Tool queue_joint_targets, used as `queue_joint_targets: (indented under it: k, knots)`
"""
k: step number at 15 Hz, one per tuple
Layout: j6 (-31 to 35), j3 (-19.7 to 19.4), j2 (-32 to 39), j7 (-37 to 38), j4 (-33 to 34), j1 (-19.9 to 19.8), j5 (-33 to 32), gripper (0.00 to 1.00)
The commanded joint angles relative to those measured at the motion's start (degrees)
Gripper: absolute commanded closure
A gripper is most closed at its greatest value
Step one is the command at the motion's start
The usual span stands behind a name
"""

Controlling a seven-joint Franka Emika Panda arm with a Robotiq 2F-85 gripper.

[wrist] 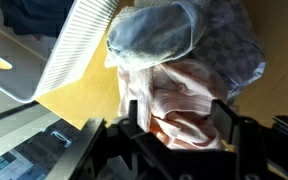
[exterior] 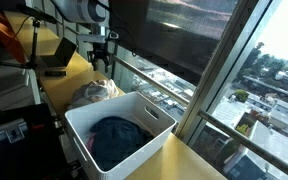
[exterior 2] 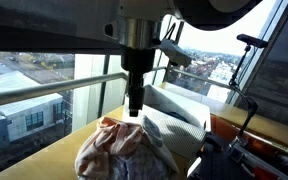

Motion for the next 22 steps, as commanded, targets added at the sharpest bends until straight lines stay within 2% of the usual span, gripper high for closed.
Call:
queue_joint_targets:
  k: [1, 6, 13, 16, 22]
  knots:
    - [-2.68, -0.97, -0.51, -2.61, 2.24, -0.6, -1.21, 0.0]
    - [-2.08, -3.69, -5.1, -4.48, -0.46, -4.04, -3.86, 0.0]
    - [3.81, -9.62, -8.03, -6.66, -7.17, -13.45, -4.34, 0.0]
    - [9.34, -11.24, -9.04, -6.52, -11.57, -16.51, -4.09, 0.0]
    - [23.42, -13.49, -10.08, -6.3, -22.75, -19.44, -4.06, 0.0]
